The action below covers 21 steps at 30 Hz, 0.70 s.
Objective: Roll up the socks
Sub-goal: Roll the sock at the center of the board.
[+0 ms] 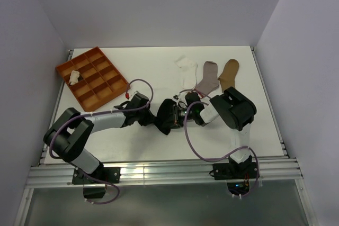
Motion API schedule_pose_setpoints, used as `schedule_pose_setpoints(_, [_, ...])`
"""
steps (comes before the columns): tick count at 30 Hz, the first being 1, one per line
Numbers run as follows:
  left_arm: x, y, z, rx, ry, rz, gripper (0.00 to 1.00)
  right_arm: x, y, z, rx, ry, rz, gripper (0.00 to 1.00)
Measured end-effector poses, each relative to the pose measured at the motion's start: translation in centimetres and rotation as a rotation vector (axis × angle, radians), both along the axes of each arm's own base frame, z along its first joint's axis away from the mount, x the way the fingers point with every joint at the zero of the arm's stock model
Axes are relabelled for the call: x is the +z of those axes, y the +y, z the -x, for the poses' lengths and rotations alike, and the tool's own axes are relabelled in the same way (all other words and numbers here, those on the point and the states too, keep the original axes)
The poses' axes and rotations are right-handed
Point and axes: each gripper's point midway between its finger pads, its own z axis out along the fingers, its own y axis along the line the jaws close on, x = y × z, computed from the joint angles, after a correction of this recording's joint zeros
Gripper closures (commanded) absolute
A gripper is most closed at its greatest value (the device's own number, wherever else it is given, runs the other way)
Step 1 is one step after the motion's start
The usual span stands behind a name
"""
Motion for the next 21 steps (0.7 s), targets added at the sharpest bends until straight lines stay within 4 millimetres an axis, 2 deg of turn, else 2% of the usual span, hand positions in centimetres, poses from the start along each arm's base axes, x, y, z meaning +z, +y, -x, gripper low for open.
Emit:
schedule_pose_setpoints(2, [0.0, -0.3, -0.2, -0.017, 0.006, -0.007, 0.92, 0.1, -0.2, -0.1, -0.006, -0.02, 0.023, 0.72])
schedule_pose_setpoints(5, [-0.1, -0.8, -0.5, -0.043, 0.02, -0.022, 0.94, 0.4, -0.4, -0.3, -0.01, -0.065, 0.059, 0.62])
schedule_pose_setpoints(8, [0.0, -1.3, -0.7, -0.074, 0.027, -0.05, 0.94, 1.0, -0.6, -0.6, -0.022, -0.152, 0.114, 0.58])
schedule_pose_setpoints(13, [0.0, -1.3, -0.8, -0.128, 0.042, -0.115, 0.94, 1.5, -1.6, -1.4, -0.068, -0.348, 0.283, 0.57])
schedule_pose_setpoints(16, [0.0, -1.3, -0.8, -0.158, 0.049, -0.154, 0.94, 2.7, -2.1, -1.8, -0.101, -0.508, 0.388, 0.57])
schedule_pose_setpoints(21, [0.0, -1.3, -0.9, -0.194, 0.057, -0.195, 0.94, 5.2, -1.4, -1.4, -0.112, -0.752, 0.481, 0.55])
